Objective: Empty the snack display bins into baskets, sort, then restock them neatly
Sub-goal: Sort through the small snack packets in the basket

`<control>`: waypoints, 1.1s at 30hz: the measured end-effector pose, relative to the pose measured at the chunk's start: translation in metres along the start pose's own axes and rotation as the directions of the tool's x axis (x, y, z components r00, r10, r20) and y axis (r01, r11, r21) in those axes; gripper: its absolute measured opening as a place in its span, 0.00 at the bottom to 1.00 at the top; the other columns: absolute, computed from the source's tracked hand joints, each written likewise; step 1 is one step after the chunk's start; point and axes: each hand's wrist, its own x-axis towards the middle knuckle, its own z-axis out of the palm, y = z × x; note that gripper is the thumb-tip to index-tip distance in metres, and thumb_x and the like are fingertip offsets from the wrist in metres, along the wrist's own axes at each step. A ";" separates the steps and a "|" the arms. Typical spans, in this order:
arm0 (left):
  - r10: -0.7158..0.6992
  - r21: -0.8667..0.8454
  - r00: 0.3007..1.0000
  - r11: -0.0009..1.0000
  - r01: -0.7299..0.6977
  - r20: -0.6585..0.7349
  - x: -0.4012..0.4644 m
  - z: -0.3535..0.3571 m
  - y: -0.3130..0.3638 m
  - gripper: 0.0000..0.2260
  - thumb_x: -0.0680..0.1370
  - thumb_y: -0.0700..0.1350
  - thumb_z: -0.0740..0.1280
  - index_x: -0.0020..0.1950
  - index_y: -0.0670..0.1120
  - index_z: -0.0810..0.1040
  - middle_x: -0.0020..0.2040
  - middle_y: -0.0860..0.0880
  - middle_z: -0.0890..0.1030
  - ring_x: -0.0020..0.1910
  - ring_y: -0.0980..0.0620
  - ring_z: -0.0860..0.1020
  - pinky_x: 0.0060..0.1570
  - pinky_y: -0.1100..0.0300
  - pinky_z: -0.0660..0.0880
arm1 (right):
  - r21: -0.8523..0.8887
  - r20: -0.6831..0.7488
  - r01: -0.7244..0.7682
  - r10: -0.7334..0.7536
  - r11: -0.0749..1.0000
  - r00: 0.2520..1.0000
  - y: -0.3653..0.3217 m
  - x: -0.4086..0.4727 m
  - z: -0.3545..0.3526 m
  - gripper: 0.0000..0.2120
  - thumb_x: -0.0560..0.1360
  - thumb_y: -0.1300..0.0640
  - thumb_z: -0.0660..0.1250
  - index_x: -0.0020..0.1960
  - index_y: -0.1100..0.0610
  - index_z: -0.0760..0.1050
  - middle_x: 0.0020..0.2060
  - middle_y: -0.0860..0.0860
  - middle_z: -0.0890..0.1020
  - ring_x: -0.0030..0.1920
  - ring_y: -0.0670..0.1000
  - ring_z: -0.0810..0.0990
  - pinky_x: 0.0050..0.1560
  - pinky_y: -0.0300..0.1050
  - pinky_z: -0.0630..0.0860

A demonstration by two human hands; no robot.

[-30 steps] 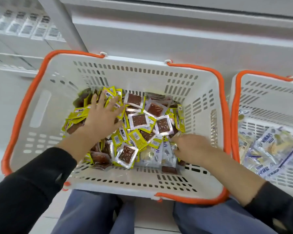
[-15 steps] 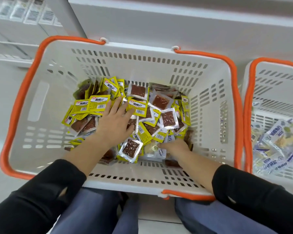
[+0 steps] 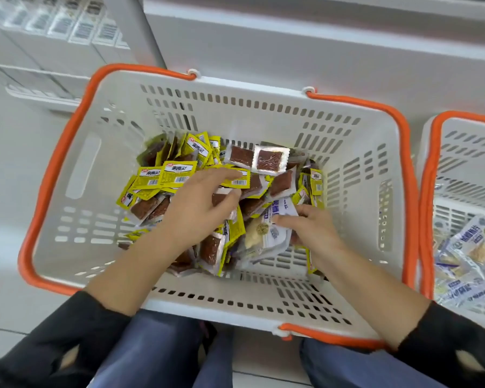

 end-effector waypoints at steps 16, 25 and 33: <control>-0.045 0.249 0.960 0.968 -0.026 0.277 -0.010 0.015 -0.004 0.13 0.78 0.53 0.66 0.63 0.56 0.78 0.51 0.57 0.84 0.50 0.54 0.81 0.49 0.57 0.76 | -0.035 0.185 -0.080 0.085 0.996 0.979 -0.012 -0.007 -0.012 0.27 0.73 0.40 0.68 0.68 0.52 0.70 0.56 0.52 0.81 0.55 0.51 0.80 0.59 0.49 0.76; -0.075 0.118 0.980 0.992 0.054 0.183 -0.010 0.027 0.005 0.21 0.80 0.51 0.61 0.73 0.56 0.63 0.57 0.53 0.80 0.46 0.51 0.81 0.45 0.52 0.77 | -0.106 0.350 -0.022 0.058 0.994 0.935 -0.002 -0.006 -0.001 0.35 0.75 0.67 0.65 0.76 0.47 0.58 0.63 0.51 0.78 0.51 0.45 0.79 0.37 0.32 0.77; -0.072 0.373 0.988 0.928 0.017 0.134 -0.007 0.030 0.014 0.18 0.81 0.54 0.60 0.67 0.47 0.73 0.47 0.44 0.82 0.45 0.42 0.79 0.36 0.56 0.67 | -0.130 0.289 0.102 -0.061 0.986 0.955 0.004 -0.005 0.003 0.32 0.75 0.70 0.62 0.74 0.47 0.63 0.55 0.51 0.82 0.49 0.47 0.81 0.47 0.45 0.79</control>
